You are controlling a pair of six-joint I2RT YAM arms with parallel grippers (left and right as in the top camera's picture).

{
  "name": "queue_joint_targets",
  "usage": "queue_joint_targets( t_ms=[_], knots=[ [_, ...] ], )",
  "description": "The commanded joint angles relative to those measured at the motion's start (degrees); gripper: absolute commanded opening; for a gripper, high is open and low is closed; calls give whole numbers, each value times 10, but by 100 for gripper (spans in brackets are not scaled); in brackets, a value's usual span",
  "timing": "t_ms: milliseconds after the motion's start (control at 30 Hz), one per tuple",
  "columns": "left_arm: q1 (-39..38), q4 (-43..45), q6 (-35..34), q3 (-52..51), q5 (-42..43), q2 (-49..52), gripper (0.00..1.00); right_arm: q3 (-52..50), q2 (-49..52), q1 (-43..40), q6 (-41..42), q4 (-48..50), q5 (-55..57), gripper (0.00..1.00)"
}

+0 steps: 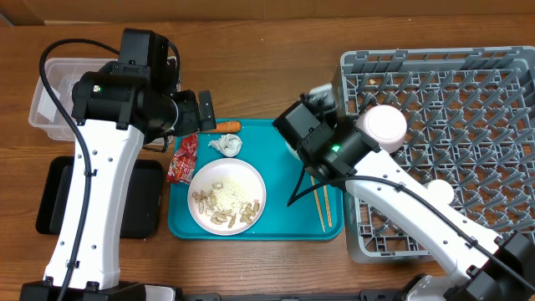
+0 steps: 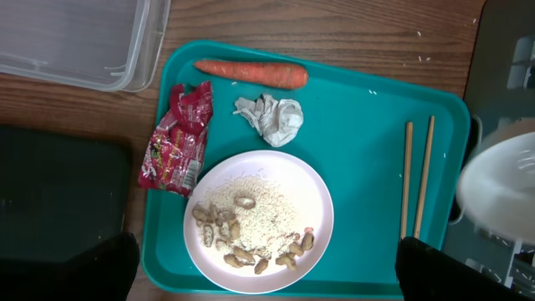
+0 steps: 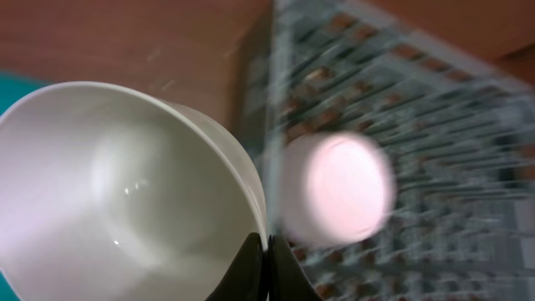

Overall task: Sort waste into correct bins and load items into the dishwasher
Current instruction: 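Carry the white bowl into the rack and stand it upright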

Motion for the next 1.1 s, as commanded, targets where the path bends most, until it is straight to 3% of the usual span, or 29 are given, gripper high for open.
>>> queue_joint_targets(
  t_ms=[0,200,667,1067],
  knots=[
    [2,0,-5,10,-2,-3,100,18,0,-20,7,12,272,4],
    [2,0,-5,10,-2,-3,100,18,0,-103,0,67,446,4],
    [2,0,-5,10,-2,-3,100,18,6,-337,-15,76,383,4],
    [2,0,-6,10,-2,-3,100,18,111,-357,-32,69,388,4]
  ],
)
